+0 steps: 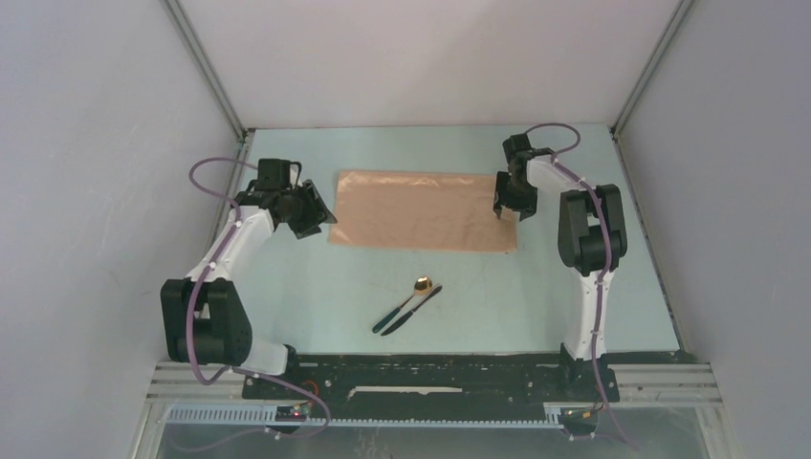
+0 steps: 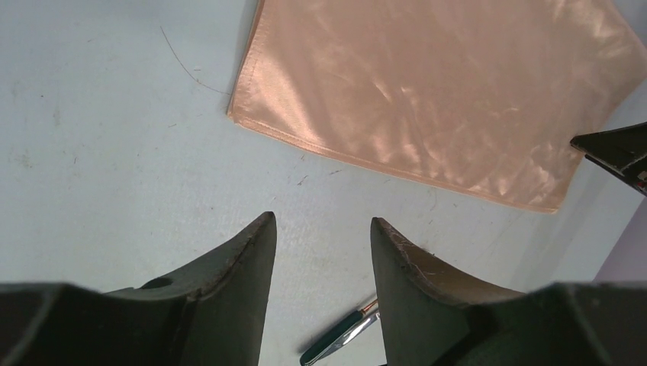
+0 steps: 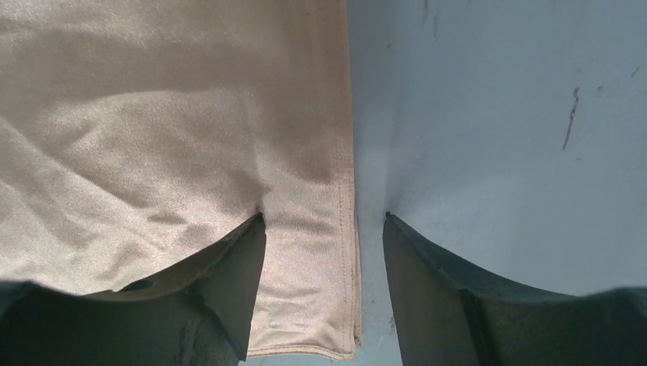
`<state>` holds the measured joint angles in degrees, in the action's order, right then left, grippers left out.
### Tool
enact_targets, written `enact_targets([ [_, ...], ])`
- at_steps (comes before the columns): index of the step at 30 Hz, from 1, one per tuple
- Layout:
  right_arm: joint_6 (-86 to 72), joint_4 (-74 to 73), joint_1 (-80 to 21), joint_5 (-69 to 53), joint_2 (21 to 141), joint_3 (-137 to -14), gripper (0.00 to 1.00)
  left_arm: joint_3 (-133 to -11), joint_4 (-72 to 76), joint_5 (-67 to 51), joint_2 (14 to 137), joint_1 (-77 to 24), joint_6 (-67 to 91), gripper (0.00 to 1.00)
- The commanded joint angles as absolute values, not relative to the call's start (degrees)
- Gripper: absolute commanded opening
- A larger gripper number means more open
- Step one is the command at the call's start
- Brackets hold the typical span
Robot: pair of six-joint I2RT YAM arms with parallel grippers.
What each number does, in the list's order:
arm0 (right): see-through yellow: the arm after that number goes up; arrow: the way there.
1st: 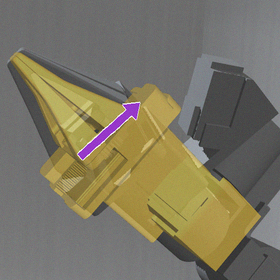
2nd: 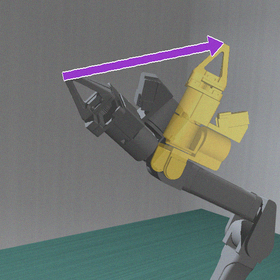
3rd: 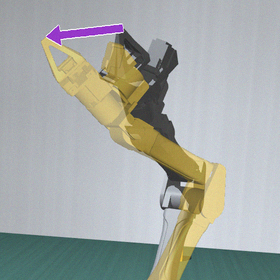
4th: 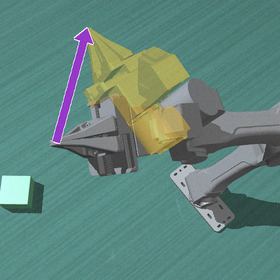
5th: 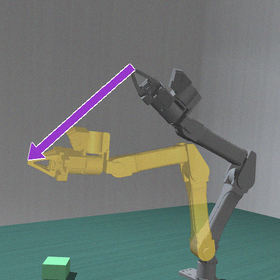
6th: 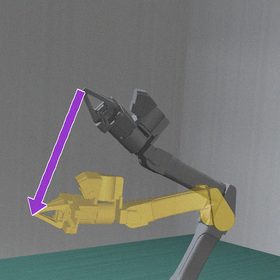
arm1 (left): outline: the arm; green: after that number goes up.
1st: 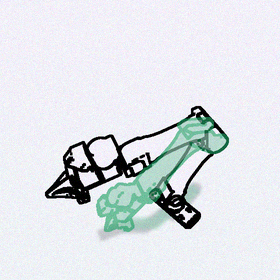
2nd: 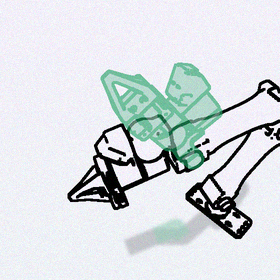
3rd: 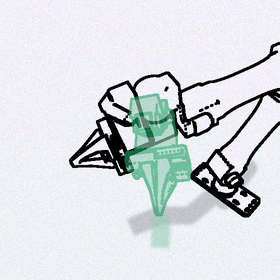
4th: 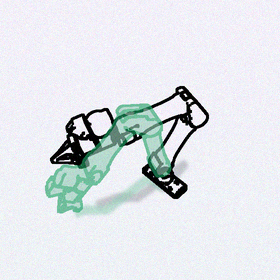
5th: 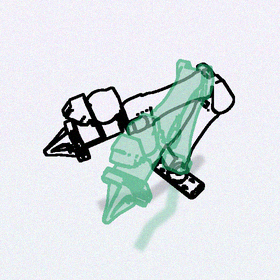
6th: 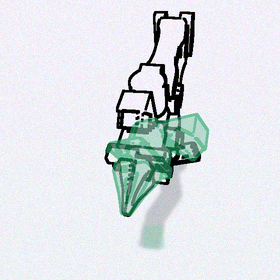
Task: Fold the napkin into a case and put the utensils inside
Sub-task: Pick up the rectangle-folded napkin from the center of the board.
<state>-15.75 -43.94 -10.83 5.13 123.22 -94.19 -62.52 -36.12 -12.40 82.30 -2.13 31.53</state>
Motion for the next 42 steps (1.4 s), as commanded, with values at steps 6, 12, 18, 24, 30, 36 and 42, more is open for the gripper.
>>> enact_targets([
  [6,-15.66,-47.84,-11.86,5.1,126.96,-98.0,0.53,-60.69,-34.24,-15.68,78.21,-0.18,30.31,0.55],
  [12,-14.4,-47.11,-11.22,1.13,126.86,-97.79,0.37,-60.04,-33.66,-16.02,77.17,2.15,30.42,0.56],
  [18,-11.98,-45.36,-11.04,-0.13,126.23,-96.91,0.12,-59.72,-33.58,-15.59,77.57,2.38,30.33,0.57],
  [24,-9.8,-40.7,-10.1,-5.68,122.29,-93.3,0.0,-59.85,-33.49,-15.75,79.75,2.5,30.56,0.57],
  [30,-11.66,-37.18,-5.74,-16.12,116.22,-88.75,0.0,-60.25,-33.49,-17.18,81.48,2.53,31.61,0.57],
  [36,-11.46,-36.87,-4.58,-17.65,113.19,-89.67,0.0,-62.24,-33.74,-19.35,80.45,2.46,33.12,0.57],
  [42,-12.95,-38.15,-7.89,-15.82,113.11,-92.51,0.0,-63.36,-35.05,-18.39,79.41,2.52,32.19,0.57],
])
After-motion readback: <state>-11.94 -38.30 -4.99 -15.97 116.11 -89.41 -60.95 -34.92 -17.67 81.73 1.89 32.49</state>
